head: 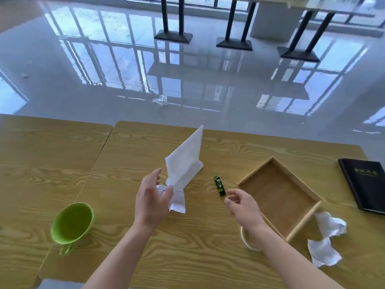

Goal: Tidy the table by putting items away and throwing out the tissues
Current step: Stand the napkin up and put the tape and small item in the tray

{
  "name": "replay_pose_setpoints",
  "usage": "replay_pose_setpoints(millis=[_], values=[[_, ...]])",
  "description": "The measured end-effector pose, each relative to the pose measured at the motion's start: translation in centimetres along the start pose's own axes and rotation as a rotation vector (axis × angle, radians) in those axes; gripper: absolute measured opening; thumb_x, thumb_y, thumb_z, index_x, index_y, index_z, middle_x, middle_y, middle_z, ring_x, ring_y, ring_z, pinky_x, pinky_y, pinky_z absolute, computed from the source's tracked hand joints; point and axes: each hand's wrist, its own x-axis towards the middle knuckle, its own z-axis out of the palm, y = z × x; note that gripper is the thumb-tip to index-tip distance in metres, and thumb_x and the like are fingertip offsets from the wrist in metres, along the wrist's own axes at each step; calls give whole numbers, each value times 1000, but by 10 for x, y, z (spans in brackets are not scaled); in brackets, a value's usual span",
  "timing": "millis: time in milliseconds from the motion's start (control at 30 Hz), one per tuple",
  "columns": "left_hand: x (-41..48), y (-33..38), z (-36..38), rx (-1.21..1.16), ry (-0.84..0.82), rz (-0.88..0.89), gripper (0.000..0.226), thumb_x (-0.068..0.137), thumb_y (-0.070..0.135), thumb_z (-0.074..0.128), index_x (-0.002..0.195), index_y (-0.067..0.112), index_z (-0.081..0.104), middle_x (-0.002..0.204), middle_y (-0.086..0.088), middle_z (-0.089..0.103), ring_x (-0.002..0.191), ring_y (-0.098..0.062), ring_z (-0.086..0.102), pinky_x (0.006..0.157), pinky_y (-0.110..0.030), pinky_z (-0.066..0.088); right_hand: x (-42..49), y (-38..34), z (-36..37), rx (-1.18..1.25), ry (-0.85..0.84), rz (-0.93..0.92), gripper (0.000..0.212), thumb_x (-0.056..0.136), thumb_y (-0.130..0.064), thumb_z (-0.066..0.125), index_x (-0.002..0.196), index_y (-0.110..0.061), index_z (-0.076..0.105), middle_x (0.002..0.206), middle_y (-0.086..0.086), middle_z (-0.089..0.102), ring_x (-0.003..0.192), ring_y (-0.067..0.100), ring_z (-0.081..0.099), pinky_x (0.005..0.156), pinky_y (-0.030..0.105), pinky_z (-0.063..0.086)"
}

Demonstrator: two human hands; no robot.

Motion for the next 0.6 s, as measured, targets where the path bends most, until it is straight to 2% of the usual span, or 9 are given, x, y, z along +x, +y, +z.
replay_pose_setpoints(millis=[67,133,267,400,433,500,600], values=[[10,11,8,7,-25,26,65,83,28,72,141,20,44,132,2,56,117,-16,53,96,-40,48,5,10,-24,-126,59,-35,25,89,-25,66,113,-27,67,91,-11,68,84,9,64,79,35,55],[19,22,16,12,-45,24,60,83,31,72,137,19,46,130,3,58,119,-17,53,96,-41,47,11,19,-45,-257,106,-58,28,90,-25,65,118,-24,66,96,-10,68,89,9,63,80,28,50],[30,34,23,-31,48,-81,45,85,32,68,125,17,54,100,2,67,98,-20,63,80,-38,48,13,33,-73,-453,106,-40,31,90,-27,64,121,-21,65,99,-5,65,93,15,60,81,31,50],[34,37,27,4,99,-55,35,90,31,63,123,21,58,78,2,62,73,-14,59,63,-30,40,-14,52,-71,-696,8,-199,36,80,-52,66,108,-30,64,89,-12,52,84,10,52,65,27,45],[35,38,29,24,92,-25,28,92,28,61,119,23,61,75,-1,62,70,-16,58,60,-31,40,-23,56,-65,-737,-54,-186,42,75,-61,64,103,-31,62,87,-12,51,81,10,52,63,28,44],[35,40,33,75,72,22,7,92,22,58,95,19,64,70,-7,61,67,-25,57,56,-35,42,-34,65,-53,-807,-166,-141,50,68,-70,64,95,-28,61,88,-11,52,83,13,55,65,30,46],[31,44,43,125,50,55,22,91,17,57,72,6,55,64,-13,57,63,-32,54,54,-44,44,-38,72,-38,-819,-221,-140,40,74,-59,68,88,-23,57,93,-7,55,93,16,57,72,31,45]])
